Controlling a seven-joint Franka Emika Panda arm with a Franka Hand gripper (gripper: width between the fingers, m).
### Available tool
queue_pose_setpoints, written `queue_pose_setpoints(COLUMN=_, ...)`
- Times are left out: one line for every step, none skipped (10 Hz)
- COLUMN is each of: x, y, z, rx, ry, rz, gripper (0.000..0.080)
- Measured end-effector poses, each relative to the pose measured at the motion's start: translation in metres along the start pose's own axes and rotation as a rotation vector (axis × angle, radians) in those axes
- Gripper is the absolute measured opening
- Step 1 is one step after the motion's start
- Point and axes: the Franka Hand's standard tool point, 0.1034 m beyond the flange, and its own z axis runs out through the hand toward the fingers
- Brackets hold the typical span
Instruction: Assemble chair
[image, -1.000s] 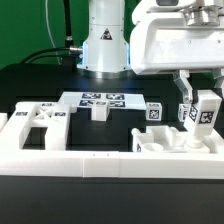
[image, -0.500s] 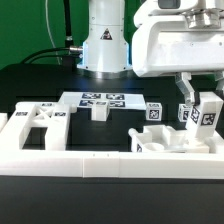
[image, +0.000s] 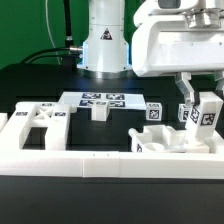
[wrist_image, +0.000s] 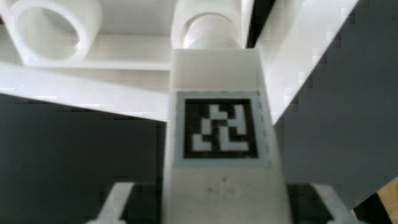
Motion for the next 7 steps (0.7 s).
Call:
queue_pose_setpoints(x=-0.0013, y=-0.0007, z=0.0015, rx=0.0, ry=-0.001, rz=-0.001, gripper=0.0287)
queue_pose_setpoints(x=-0.0009, y=-0.0005, z=0.0018, rx=-0.001, ry=0.005, rz=-0.001, gripper=0.0287)
queue_pose_setpoints(x=-0.001, y=-0.0001, z=0.0028, rx=-0.003, ry=0.014, rz=-0.001, gripper=0.0287)
queue_pose_setpoints(x=-0.0012, y=0.0006, z=0.0034, rx=-0.005, ry=0.021, rz=0.0, gripper=0.0287)
queue_pose_setpoints(x=-0.0011, y=0.0007, z=0.0035, rx=-0.006, ry=0.025, rz=0.0, gripper=0.0287)
queue_pose_setpoints(x=-0.0011, y=0.0007, z=0.0036, rx=-0.006, ry=0.024, rz=0.0, gripper=0.0378)
queue_pose_setpoints(x=-0.0011, y=0.0007, z=0.0036, rx=-0.006, ry=0.024, rz=0.0, gripper=0.0378)
